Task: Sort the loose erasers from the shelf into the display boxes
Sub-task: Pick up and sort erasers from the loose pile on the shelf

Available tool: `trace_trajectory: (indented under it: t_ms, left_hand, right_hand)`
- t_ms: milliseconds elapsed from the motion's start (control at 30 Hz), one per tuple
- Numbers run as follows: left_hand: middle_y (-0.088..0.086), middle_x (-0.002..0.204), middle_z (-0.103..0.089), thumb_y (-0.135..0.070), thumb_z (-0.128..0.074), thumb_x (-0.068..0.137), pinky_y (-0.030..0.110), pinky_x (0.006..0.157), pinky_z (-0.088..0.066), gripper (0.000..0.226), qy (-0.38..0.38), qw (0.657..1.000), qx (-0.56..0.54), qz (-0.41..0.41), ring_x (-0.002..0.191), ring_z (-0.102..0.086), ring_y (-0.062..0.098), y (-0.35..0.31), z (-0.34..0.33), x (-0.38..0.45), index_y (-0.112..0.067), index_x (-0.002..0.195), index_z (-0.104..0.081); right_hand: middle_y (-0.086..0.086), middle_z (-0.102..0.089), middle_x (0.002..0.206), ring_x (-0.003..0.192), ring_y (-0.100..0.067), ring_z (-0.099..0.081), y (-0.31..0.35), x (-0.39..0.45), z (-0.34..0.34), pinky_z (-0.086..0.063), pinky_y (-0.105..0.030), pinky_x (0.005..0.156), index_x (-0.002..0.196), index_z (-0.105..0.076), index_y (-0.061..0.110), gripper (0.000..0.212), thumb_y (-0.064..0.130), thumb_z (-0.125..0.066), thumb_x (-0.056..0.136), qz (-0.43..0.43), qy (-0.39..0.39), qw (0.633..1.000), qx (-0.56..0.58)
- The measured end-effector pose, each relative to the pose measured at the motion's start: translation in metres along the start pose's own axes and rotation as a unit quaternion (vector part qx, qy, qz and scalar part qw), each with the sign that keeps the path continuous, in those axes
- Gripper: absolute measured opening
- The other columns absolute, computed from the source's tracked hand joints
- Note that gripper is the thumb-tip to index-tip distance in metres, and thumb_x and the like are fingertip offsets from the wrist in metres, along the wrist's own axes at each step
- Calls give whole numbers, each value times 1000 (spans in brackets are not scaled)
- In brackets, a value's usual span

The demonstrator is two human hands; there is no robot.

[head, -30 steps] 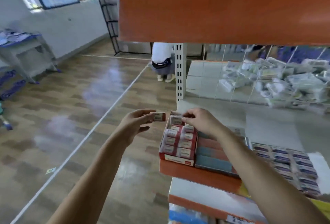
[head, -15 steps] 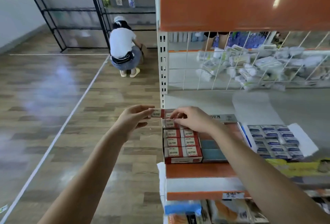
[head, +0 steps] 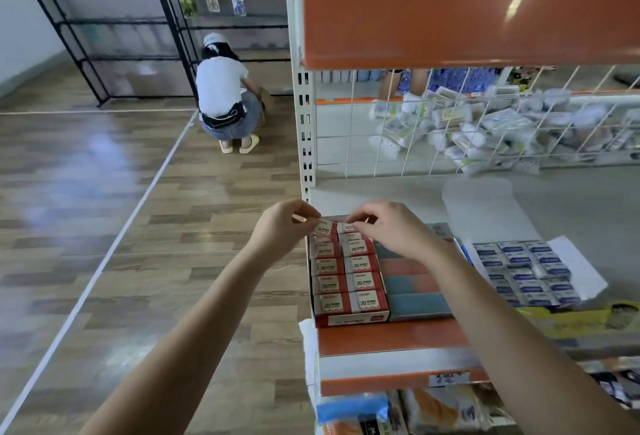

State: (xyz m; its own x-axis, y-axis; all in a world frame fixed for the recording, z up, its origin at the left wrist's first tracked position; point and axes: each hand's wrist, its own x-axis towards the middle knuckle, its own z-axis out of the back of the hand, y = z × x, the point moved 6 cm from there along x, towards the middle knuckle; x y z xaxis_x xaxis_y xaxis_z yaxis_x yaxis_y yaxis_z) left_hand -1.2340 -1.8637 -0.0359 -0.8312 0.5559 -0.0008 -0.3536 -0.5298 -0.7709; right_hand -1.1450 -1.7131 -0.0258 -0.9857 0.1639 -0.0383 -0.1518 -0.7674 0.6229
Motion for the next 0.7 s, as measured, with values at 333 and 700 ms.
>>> trace_trajectory:
  t_ms: [333,700]
  left_hand:
    - [-7,106,-65,-30,-59,89,27,92,-39,21,39,967,224,-112,104,-50,12,-8,-7,-2,-25,107,-67]
    - [-5,112,-62,-35,-53,92,32,92,-43,26,50,930,281,-233,110,-52,18,-75,-46,30,-25,114,-62]
  right_hand:
    - [6,-63,112,93,-4,-53,-4,-1,-5,-34,-4,69,110,-65,20,20,22,-54,93,-1,4,1000,-3]
    - [1,-54,128,121,-15,-44,-31,-16,36,-36,-28,97,121,-58,18,29,21,-54,93,-20,-49,992,-116]
